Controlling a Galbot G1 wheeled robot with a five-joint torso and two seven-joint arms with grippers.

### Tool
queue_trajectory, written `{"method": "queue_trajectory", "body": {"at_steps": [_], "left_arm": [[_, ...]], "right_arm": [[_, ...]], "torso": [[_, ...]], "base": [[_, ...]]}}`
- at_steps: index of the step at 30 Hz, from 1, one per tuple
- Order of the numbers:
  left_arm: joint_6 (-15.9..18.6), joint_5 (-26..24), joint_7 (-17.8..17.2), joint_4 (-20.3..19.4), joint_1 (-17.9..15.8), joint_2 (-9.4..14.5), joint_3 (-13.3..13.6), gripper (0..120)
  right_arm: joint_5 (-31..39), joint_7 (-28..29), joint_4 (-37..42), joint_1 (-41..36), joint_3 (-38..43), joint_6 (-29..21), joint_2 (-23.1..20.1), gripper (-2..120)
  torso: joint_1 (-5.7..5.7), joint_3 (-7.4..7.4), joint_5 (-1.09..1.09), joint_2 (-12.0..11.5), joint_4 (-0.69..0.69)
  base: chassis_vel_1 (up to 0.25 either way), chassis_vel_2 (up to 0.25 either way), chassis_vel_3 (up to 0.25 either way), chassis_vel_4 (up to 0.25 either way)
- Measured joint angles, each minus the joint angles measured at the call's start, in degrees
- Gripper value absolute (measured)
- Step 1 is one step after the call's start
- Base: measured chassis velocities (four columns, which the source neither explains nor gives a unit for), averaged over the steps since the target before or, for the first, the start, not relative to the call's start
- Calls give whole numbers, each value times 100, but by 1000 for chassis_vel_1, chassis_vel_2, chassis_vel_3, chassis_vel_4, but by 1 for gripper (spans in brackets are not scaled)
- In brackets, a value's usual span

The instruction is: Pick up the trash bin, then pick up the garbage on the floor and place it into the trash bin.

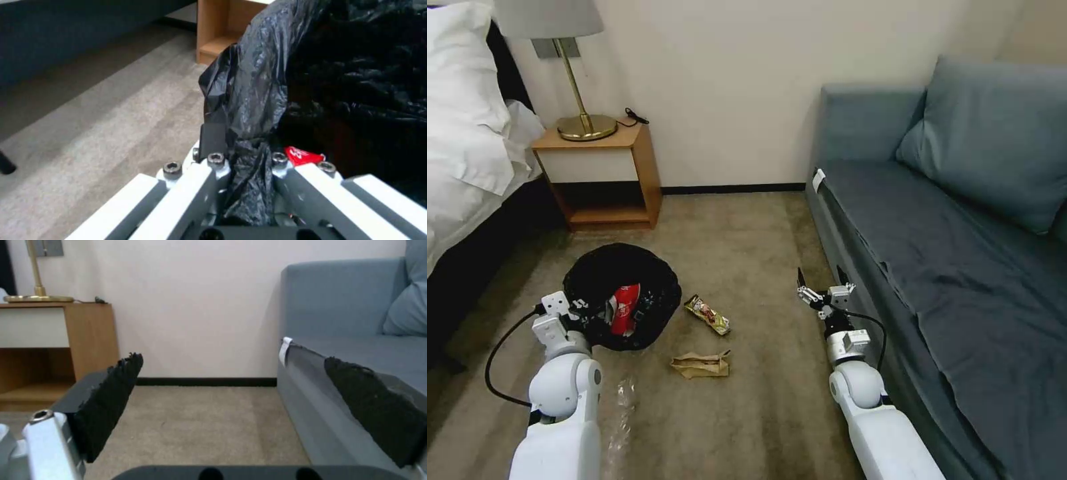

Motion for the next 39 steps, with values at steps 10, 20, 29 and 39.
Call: {"method": "queue_trajectory", "body": {"at_steps": [10,20,29,39], "left_arm": [[1,-20,1,-40,4,26,-40,2],[10,-26,-1,-76,35,23,-42,2],[4,-26,-2,-50,36,12,-41,2],[-8,-19,-26,29,-7,11,-56,2]], "right_arm": [[-23,5,-28,-22,-15,22,40,100],[-25,9,-28,-33,-34,23,41,100],[-23,10,-47,-4,-50,24,21,100],[79,-67,-62,144,-71,71,-2,100]], "torso": [[0,0,0,0,1],[0,0,0,0,1],[0,0,0,0,0],[0,0,0,0,1]], "base": [[-74,77,71,-73],[-93,81,80,-92],[-82,66,82,-70],[-63,88,79,-88]]}}
